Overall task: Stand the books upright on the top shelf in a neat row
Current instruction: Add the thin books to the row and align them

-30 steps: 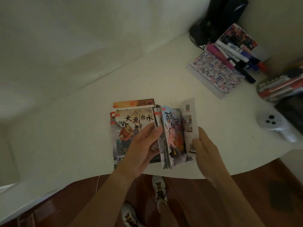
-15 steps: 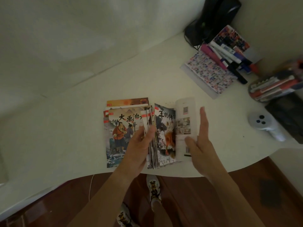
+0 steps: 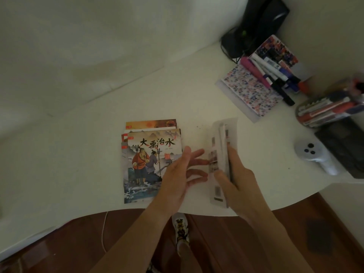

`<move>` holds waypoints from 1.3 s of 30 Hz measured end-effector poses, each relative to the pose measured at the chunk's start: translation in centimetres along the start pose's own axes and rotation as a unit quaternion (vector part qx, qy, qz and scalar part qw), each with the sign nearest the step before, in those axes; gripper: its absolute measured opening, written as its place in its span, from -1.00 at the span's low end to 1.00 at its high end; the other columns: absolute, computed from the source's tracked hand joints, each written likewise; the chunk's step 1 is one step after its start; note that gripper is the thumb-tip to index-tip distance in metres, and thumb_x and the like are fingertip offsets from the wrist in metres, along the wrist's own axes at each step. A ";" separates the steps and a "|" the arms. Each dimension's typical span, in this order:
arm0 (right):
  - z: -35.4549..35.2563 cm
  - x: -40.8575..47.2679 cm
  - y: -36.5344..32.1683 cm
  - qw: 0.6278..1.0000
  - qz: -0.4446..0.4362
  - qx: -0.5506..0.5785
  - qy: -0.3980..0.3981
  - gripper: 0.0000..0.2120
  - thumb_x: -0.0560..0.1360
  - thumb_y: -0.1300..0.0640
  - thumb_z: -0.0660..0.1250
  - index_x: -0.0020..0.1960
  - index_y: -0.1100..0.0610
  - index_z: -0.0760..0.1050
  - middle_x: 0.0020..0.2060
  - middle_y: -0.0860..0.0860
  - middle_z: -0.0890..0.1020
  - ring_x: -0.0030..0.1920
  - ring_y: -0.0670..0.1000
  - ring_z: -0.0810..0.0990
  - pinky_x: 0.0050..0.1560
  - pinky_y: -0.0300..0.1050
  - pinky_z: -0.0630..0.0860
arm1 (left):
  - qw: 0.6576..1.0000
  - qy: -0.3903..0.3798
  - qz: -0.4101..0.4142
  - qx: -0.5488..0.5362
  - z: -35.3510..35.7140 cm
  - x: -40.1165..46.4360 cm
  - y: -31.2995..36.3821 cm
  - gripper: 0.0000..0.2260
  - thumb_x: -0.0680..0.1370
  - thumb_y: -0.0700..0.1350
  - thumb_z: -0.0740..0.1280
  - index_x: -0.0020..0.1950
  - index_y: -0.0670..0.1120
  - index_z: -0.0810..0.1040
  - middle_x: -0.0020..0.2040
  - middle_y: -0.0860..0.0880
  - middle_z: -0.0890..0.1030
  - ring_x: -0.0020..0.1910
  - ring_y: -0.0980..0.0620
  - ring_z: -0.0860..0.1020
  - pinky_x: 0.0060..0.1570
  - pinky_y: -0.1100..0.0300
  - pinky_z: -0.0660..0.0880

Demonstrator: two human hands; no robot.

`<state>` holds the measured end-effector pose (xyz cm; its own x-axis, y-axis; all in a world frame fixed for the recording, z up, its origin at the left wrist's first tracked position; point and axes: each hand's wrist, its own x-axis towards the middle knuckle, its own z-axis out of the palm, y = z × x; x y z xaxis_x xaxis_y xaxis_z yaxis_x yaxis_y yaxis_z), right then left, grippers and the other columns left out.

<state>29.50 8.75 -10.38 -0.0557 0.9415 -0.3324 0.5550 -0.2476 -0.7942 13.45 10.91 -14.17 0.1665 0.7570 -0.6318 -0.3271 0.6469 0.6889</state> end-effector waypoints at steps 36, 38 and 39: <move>-1.6 2.7 7.5 0.927 0.009 0.351 0.128 -0.71 0.19 0.44 0.30 -0.13 0.20 0.44 -0.06 0.10 0.64 0.04 0.08 0.58 -0.06 -0.03 0.49 | 0.965 -0.007 0.213 0.154 3.0 2.1 -1.6 -0.76 0.35 -0.50 0.29 -0.08 -0.23 0.50 -0.09 -0.19 0.52 -0.07 -0.04 0.49 -0.12 0.10 0.42; -1.8 2.8 7.9 0.918 0.016 0.378 0.122 -0.72 0.18 0.43 0.32 -0.17 0.19 0.42 -0.10 0.13 0.62 0.01 0.09 0.57 -0.04 -0.05 0.50 | 0.968 -0.005 0.210 0.138 3.5 2.1 -1.6 -0.77 0.28 -0.46 0.26 -0.14 -0.23 0.45 -0.20 -0.19 0.45 -0.18 -0.05 0.41 -0.22 0.10 0.33; -1.8 2.9 8.0 0.920 0.018 0.376 0.114 -0.72 0.21 0.45 0.35 -0.19 0.16 0.44 -0.11 0.13 0.62 0.00 0.08 0.57 -0.03 -0.07 0.51 | 0.969 0.000 0.205 0.138 3.3 2.3 -1.7 -0.76 0.25 -0.44 0.25 -0.15 -0.20 0.46 -0.22 -0.15 0.45 -0.21 -0.05 0.40 -0.24 0.10 0.31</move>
<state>35.26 9.93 -16.83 0.1748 0.9316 -0.3186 -0.1819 -0.2875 -0.9404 17.51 11.84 -15.64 0.0754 0.9558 -0.2842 -0.1040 0.2910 0.9511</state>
